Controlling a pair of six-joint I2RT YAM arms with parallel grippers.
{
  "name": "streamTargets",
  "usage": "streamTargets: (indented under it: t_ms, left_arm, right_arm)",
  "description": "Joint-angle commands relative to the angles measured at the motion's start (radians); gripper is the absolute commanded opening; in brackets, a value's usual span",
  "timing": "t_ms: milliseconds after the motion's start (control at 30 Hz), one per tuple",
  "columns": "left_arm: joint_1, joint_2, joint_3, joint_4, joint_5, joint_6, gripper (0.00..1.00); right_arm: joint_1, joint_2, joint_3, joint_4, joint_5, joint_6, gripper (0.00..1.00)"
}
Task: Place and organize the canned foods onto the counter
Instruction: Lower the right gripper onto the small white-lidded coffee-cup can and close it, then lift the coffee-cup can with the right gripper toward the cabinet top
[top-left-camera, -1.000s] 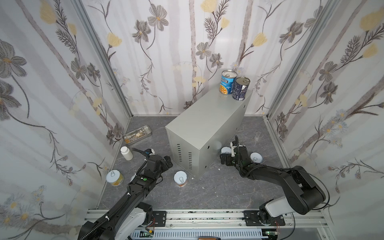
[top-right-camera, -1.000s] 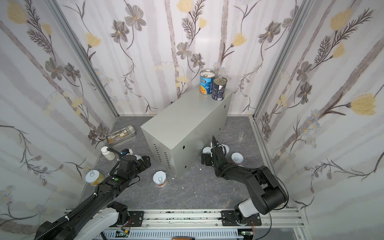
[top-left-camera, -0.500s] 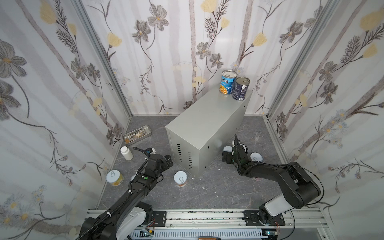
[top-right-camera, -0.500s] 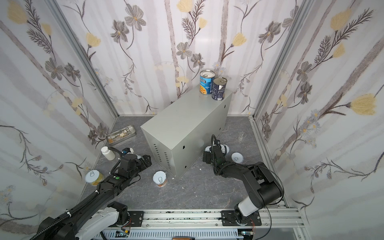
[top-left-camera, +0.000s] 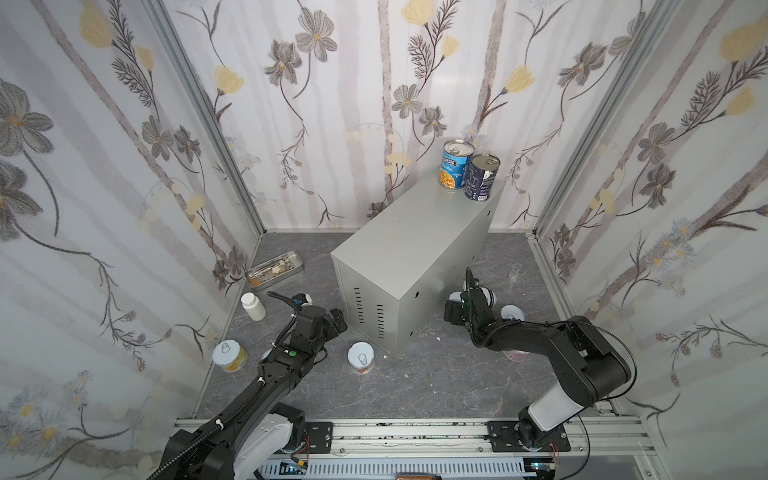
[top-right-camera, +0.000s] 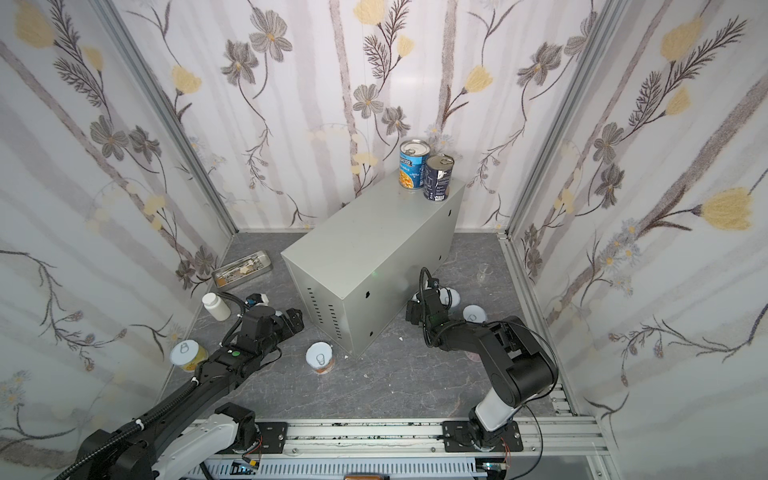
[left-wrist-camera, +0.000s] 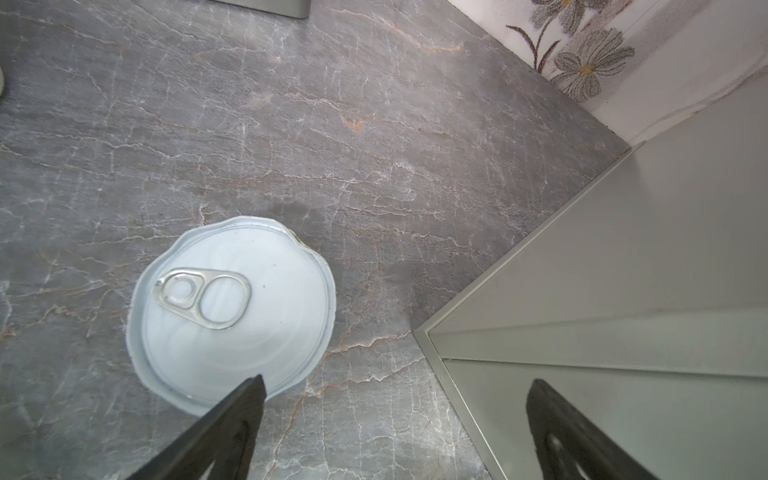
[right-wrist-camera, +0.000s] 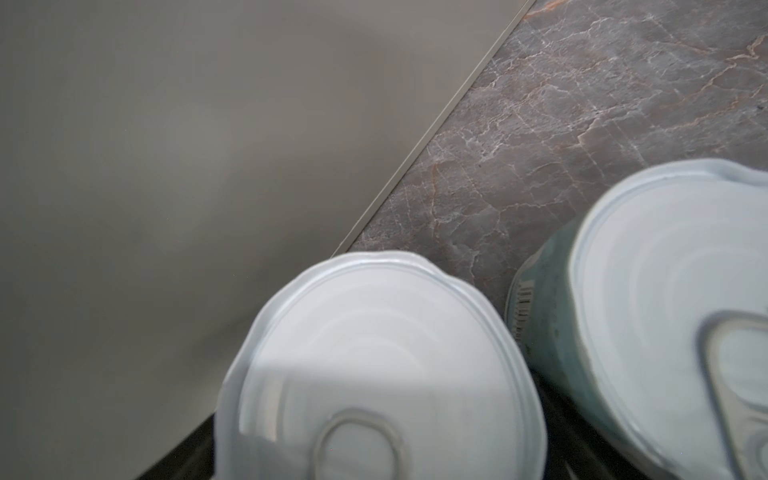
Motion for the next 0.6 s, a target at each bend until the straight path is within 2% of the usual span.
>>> streamTargets:
  t_ms: [0, 400, 567]
  left_arm:
    - [0.0, 0.001, 0.014, 0.023, -0.002, 0.006, 1.0]
    - [0.001, 0.003, 0.02, 0.019, 0.015, 0.005, 1.0]
    - [0.0, -0.021, 0.019, 0.009, 0.029, 0.006, 1.0]
  right_arm:
    - [-0.002, 0.02, 0.012, 0.059, 0.027, 0.012, 0.85]
    - [0.0, -0.006, -0.014, 0.057, 0.024, 0.022, 0.58]
    - [0.0, -0.071, -0.039, 0.031, 0.031, 0.032, 0.53]
